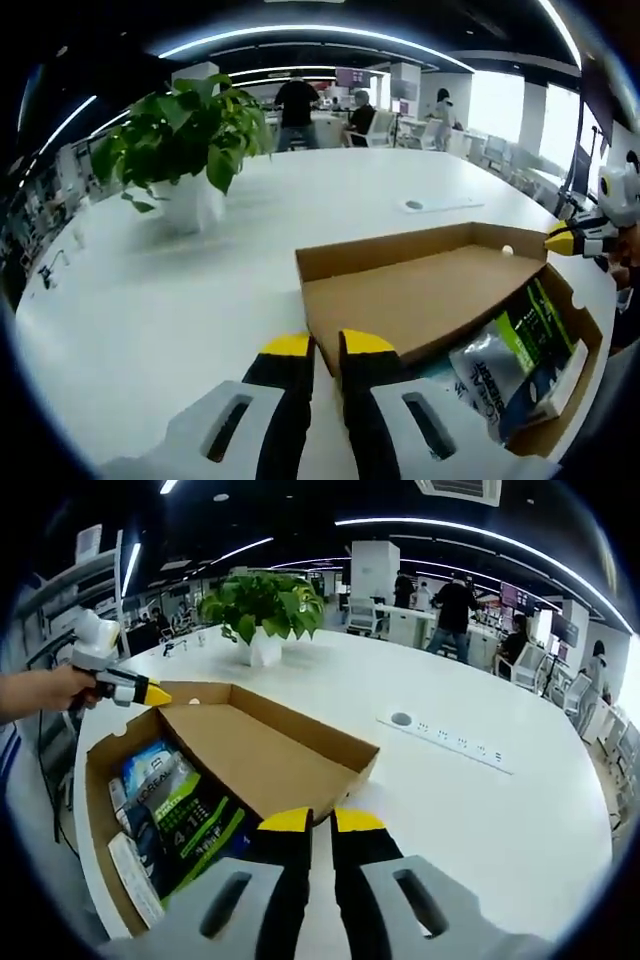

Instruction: Operate the shoe box by opening the lid, removing the specified soft item, and placing it in the target area until the item is outside and the box remains undamaged.

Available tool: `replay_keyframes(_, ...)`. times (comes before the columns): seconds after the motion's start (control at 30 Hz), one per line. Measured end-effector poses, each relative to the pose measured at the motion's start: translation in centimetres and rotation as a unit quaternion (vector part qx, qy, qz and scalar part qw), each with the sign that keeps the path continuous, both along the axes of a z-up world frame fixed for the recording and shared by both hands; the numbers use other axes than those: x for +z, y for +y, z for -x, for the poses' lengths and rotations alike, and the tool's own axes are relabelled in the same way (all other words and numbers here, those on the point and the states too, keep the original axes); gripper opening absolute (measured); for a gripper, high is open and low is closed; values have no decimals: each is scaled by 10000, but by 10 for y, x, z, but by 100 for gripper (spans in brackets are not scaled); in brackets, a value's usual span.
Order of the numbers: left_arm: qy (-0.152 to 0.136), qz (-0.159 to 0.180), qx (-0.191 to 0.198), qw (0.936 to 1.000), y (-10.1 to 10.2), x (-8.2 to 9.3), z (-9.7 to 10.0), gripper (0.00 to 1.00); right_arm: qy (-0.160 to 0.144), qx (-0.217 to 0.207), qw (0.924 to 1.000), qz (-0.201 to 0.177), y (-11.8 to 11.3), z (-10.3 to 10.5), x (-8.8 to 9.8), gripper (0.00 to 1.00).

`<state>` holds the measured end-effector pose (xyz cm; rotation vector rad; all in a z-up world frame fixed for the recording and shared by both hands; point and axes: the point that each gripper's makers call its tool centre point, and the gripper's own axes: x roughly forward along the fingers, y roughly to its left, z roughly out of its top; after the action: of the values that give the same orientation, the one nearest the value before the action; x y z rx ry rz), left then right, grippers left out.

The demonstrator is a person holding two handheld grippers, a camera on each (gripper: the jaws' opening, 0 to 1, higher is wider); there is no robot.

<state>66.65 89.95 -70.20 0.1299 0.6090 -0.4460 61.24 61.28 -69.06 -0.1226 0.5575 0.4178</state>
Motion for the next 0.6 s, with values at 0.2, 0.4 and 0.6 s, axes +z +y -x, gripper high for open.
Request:
replay_keyframes(0.2, -92, -118, -104, 9998, 1, 8, 10, 12, -25, 15, 9999, -143, -1, 12, 10, 9)
replay_keyframes(0.4, -88, -92, -70, 9999, 2, 18, 19, 16, 22, 39, 9995, -313, 1, 23, 17, 12)
replay_keyframes(0.6, 60, -124, -205, 9997, -2, 18, 36, 21, 89, 58, 9991, -405, 3, 32, 21, 14)
